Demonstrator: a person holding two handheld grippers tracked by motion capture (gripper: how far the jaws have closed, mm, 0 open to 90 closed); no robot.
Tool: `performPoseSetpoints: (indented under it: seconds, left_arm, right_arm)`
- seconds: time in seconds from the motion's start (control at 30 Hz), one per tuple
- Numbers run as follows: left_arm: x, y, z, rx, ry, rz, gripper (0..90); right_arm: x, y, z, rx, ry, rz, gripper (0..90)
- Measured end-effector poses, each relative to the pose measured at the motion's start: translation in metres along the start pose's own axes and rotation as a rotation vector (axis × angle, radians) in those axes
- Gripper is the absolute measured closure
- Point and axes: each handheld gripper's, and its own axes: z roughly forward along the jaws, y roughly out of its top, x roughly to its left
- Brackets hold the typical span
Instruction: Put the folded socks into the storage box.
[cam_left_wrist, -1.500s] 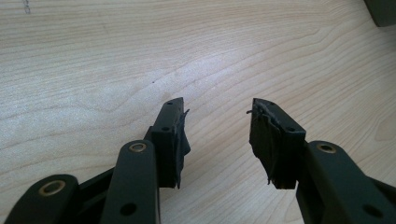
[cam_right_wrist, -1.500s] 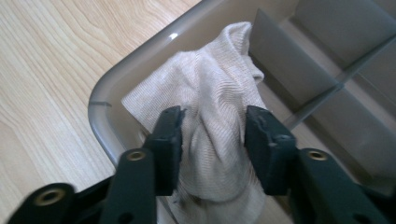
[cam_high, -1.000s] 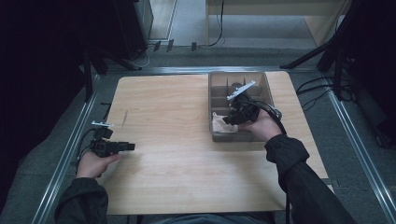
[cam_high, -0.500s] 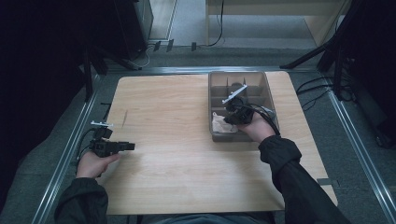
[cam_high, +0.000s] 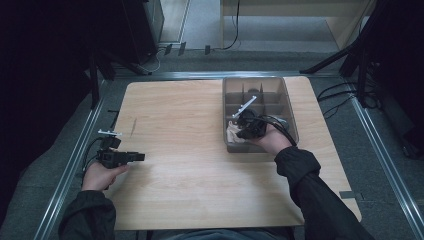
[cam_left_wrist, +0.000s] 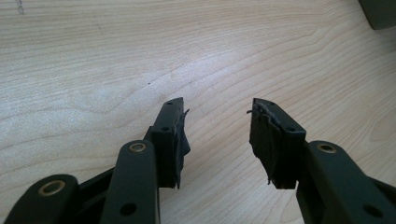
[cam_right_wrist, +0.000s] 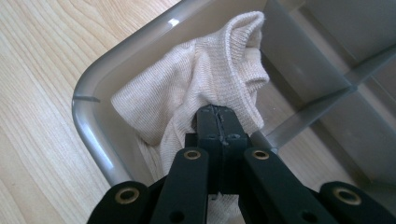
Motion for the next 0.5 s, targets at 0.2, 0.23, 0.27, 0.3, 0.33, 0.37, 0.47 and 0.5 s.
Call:
performPoseSetpoints:
  seconds: [0.2,0.23,0.27,0.3,0.33,0.37,0.47,0.5]
  left_arm:
    - [0.0,0.0,0.0,0.001,0.0,-0.002,54.3]
    - [0.0,0.0,0.0,0.001,0.0,-0.001,54.3]
    - [0.0,0.0,0.0,0.001,-0.001,0.0,54.3]
    - [0.0,0.0,0.0,0.0,-0.002,0.0,54.3]
    - [0.0,0.0,0.0,0.0,-0.001,0.001,54.3]
    - [0.0,0.0,0.0,-0.001,-0.001,0.001,54.3]
    - [0.0,0.0,0.0,-0.003,0.0,0.0,54.3]
    - [0.0,0.0,0.0,-0.003,0.0,0.0,54.3]
  right_arm:
    - [0.002,0.001,0.006,0.03,-0.008,-0.02,90.0]
    - [0.002,0.001,0.007,0.033,-0.006,-0.02,90.0]
    - [0.002,0.001,0.008,0.035,-0.007,-0.02,90.0]
    - [0.002,0.001,0.009,0.04,-0.005,-0.026,90.0]
    - [0.002,0.001,0.01,0.044,-0.007,-0.026,90.0]
    - [0.003,0.001,0.012,0.053,-0.008,-0.032,90.0]
    - [0.005,0.002,0.016,0.079,-0.011,-0.043,90.0]
    - [0.006,0.003,0.017,0.072,-0.014,-0.044,90.0]
